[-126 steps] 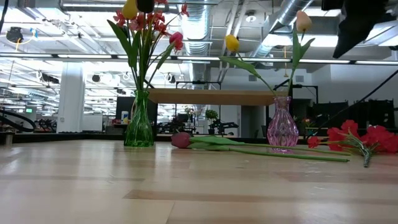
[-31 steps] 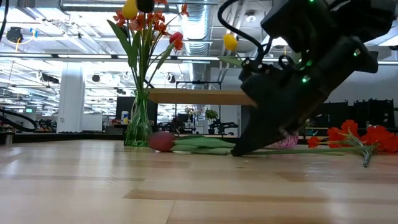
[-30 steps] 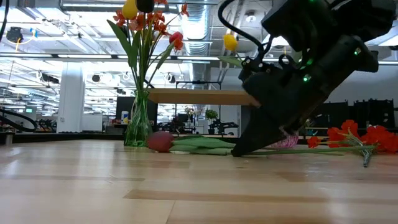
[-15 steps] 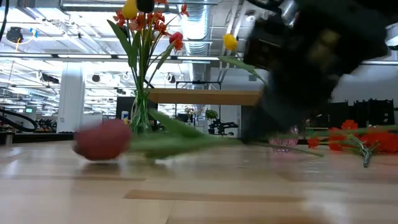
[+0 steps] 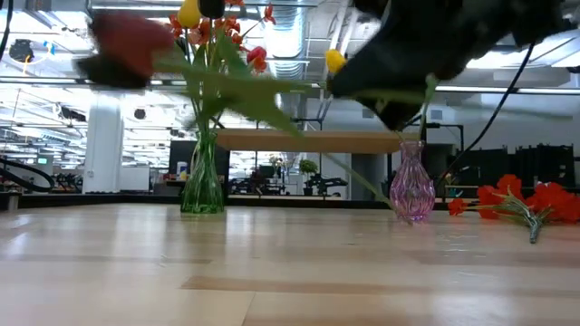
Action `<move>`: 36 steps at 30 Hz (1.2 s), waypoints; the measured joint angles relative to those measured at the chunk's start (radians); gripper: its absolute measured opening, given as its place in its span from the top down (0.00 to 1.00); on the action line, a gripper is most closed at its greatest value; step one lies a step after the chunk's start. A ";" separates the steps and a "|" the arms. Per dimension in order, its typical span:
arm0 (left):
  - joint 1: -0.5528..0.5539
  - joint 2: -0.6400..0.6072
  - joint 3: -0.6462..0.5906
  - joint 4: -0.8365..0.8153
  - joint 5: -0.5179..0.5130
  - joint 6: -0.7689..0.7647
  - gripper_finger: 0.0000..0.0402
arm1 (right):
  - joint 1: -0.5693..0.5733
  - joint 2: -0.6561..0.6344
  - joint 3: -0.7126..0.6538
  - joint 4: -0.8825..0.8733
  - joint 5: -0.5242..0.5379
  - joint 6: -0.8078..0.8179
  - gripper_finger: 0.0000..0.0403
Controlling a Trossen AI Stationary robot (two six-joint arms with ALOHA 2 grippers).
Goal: Pick and place flowers into a vace then onto a shelf
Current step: Put the black tulip into the purple vase
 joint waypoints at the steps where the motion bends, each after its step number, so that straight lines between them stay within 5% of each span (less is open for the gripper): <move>1: 0.000 0.000 0.000 0.000 0.001 0.000 0.37 | 0.002 -0.010 0.000 0.004 0.003 -0.004 1.00; 19: 0.000 0.000 0.000 -0.006 0.025 0.000 0.37 | 0.068 -0.194 0.001 0.131 0.086 -0.236 1.00; 36: 0.000 0.000 0.000 -0.006 0.025 0.000 0.37 | 0.102 -0.213 0.002 0.318 0.184 -0.408 1.00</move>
